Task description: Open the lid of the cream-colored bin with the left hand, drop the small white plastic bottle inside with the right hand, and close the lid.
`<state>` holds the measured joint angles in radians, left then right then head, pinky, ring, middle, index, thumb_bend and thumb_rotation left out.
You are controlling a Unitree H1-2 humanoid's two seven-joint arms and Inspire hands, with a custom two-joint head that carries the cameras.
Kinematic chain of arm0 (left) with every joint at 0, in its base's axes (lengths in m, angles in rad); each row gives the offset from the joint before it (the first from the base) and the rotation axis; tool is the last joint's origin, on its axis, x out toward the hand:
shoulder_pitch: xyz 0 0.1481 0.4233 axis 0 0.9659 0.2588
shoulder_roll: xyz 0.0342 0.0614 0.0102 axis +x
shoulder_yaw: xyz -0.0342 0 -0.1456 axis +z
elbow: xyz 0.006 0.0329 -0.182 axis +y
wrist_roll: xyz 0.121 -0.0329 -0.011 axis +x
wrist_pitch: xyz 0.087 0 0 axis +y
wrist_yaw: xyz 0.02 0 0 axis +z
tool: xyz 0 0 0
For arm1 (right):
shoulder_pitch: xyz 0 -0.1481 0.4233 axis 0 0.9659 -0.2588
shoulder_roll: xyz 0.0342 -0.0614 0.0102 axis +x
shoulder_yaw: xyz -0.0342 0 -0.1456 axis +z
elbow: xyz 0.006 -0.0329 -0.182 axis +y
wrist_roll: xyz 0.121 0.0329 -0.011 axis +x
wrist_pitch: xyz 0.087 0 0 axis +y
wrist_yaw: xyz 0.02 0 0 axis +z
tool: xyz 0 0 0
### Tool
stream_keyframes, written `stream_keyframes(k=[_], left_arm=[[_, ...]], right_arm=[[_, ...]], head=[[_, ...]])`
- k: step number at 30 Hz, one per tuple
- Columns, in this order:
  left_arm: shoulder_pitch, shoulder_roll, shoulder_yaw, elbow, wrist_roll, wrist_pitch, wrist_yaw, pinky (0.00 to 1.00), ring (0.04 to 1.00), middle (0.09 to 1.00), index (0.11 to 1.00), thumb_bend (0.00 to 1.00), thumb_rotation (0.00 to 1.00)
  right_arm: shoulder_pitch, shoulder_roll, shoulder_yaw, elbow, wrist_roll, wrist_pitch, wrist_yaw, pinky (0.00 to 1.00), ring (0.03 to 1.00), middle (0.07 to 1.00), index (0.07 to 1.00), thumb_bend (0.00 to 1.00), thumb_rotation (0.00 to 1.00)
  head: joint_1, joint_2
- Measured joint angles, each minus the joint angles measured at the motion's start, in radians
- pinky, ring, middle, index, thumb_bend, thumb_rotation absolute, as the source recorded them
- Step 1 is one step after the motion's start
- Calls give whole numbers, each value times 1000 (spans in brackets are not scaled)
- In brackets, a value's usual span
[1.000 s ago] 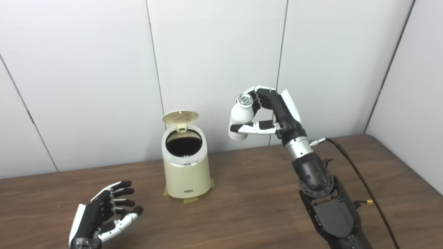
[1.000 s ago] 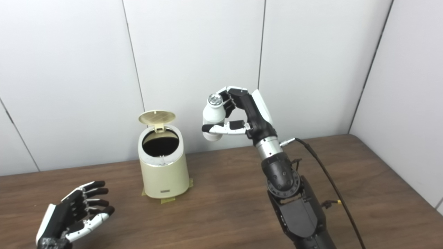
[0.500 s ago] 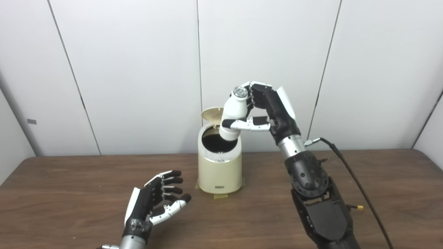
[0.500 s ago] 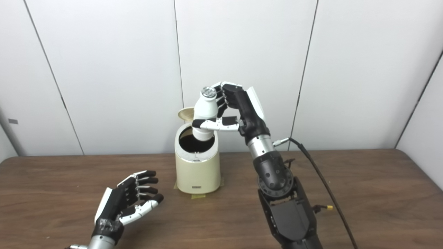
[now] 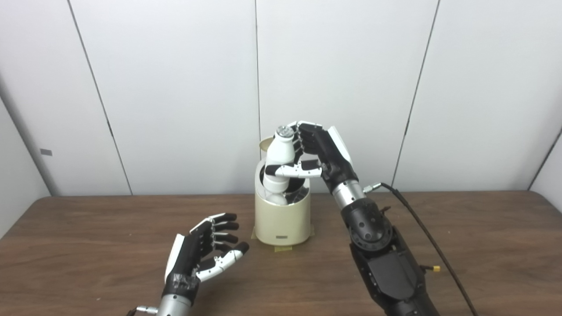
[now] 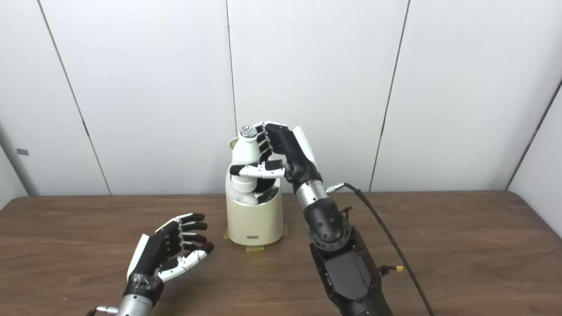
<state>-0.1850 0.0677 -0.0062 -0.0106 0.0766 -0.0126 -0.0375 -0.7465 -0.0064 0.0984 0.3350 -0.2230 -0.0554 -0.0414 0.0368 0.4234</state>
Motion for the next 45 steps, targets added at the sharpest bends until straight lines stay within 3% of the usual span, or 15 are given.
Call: stream_keyframes(k=[21, 33, 41, 44, 45], left_arm=[[2, -12, -4, -36, 0, 33, 0, 543, 627, 712, 738, 698, 127], [4, -14, -5, -36, -1, 35, -1, 552, 631, 712, 739, 693, 129], [7, -14, -5, -42, -2, 48, -1, 553, 637, 713, 736, 688, 123], [7, -14, -5, -43, -2, 49, -1, 551, 636, 713, 738, 685, 122], [8, -14, -6, -43, -2, 49, -1, 549, 634, 713, 736, 686, 121]], right_arm=[[-86, -35, 17, 202, -64, -110, -39, 304, 385, 486, 525, 514, 0], [-115, -54, 17, 338, -76, -288, -76, 318, 408, 495, 530, 495, 0], [-122, -77, 37, 361, -126, -331, -88, 352, 430, 511, 513, 499, 0], [-122, -99, 65, 359, -132, -323, -40, 359, 432, 537, 507, 513, 0], [-122, -107, 73, 358, -135, -318, -23, 388, 508, 632, 593, 672, 0]], head=[[12, 15], [11, 25], [12, 35], [11, 38], [11, 38]])
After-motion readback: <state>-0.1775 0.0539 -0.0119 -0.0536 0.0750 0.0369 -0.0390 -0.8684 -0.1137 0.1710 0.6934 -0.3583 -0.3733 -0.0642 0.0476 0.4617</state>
